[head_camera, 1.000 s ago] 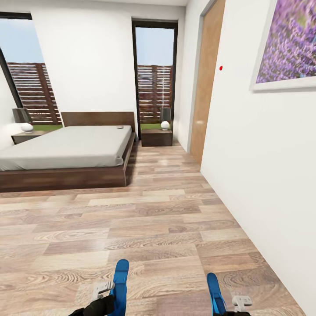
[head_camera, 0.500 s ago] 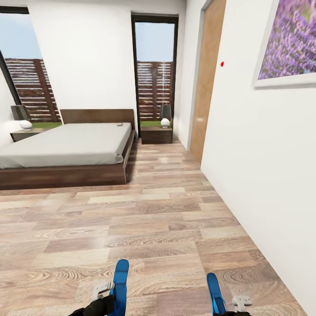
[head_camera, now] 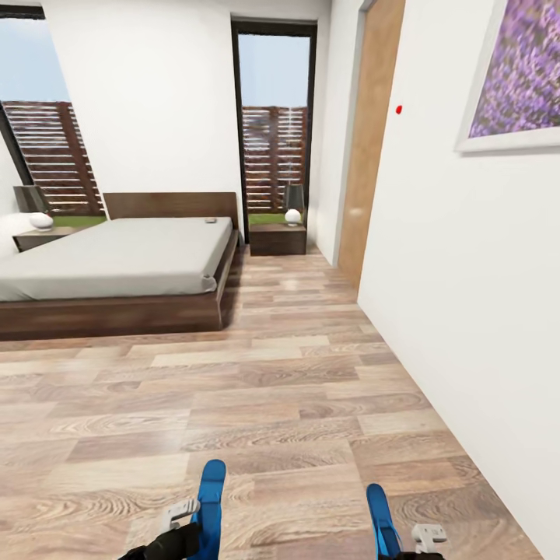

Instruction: In the bedroom, move the book from the bed onto either nightstand, and place the two sandals side by side next to the bed.

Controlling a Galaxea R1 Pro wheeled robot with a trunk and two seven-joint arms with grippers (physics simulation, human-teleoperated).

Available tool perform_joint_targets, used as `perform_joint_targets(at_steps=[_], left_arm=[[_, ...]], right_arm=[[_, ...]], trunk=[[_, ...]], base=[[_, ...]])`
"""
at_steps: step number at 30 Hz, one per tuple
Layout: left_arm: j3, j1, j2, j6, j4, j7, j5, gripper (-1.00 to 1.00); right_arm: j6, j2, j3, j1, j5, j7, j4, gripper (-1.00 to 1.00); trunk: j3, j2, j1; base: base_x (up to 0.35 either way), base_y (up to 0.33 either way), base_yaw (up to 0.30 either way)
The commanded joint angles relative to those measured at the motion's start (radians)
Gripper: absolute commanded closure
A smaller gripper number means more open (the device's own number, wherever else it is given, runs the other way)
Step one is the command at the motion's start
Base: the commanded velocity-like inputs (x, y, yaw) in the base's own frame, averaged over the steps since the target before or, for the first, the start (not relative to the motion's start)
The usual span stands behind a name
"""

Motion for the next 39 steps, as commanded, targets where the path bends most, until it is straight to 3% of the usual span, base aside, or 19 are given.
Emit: perform_joint_targets(at_steps=[1,39], left_arm=[[0.008,-0.001,0.001,-0.003,0.0,-0.004,-0.01,1.0],[0.008,-0.001,0.006,0.0,0.0,-0.002,-0.008,1.0]], right_arm=[[0.011,0.0,-0.009,0.0,-0.003,0.006,-0.002,1.0],[0.011,0.001,-0.008,0.0,-0.003,0.012,-0.002,1.0]], trunk=[[-0.001,0.0,0.0],[-0.001,0.0,0.0]], base=[[0.317,0.0,0.0],[0.32,-0.076,0.0]])
